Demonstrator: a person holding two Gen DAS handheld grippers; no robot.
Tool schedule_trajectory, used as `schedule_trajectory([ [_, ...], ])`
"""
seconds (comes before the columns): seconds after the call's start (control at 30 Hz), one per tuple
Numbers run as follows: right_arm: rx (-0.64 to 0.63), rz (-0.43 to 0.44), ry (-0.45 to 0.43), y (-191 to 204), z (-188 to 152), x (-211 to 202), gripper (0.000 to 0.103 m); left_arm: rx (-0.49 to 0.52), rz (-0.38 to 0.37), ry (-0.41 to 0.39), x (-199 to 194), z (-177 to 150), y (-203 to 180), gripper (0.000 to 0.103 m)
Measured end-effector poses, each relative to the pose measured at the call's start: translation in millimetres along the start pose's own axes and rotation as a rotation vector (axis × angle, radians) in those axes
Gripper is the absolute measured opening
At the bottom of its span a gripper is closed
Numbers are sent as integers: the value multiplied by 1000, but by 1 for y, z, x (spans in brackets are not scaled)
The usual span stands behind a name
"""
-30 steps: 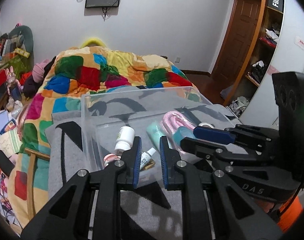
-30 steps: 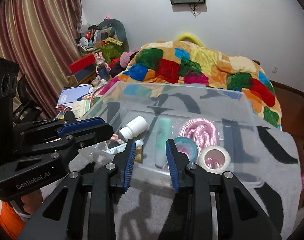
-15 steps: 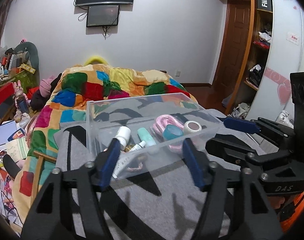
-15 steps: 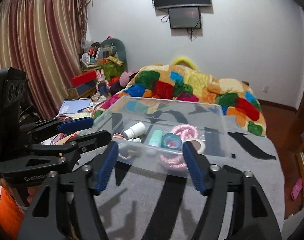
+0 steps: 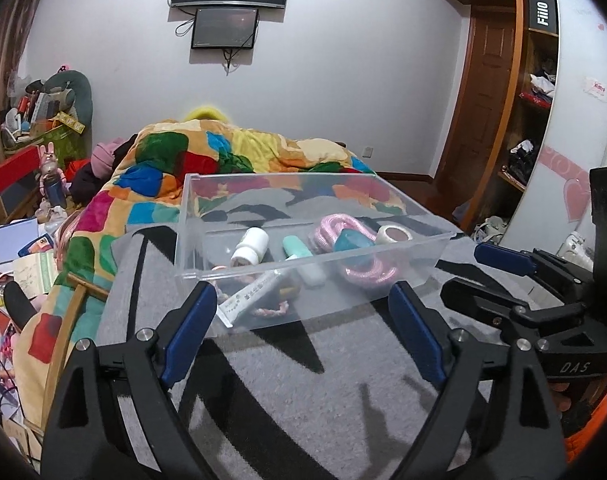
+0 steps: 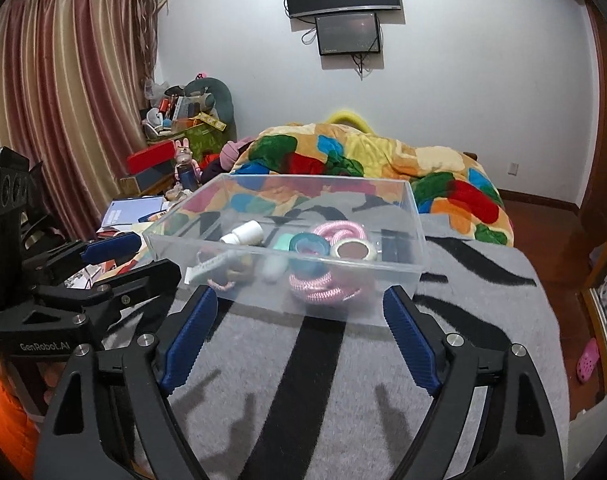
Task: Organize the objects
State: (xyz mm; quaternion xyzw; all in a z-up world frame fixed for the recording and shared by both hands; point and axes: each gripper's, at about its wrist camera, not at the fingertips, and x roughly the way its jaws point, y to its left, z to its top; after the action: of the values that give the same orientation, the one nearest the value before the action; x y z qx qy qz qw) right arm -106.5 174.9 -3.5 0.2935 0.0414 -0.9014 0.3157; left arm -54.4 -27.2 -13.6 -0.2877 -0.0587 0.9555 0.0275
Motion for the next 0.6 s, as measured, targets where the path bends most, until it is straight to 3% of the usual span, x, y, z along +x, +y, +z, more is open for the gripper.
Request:
schedule_trajectory([
  [0.6,12,20,6,-1,-4,-2,83,11,4,5,0,-5,-5,92],
])
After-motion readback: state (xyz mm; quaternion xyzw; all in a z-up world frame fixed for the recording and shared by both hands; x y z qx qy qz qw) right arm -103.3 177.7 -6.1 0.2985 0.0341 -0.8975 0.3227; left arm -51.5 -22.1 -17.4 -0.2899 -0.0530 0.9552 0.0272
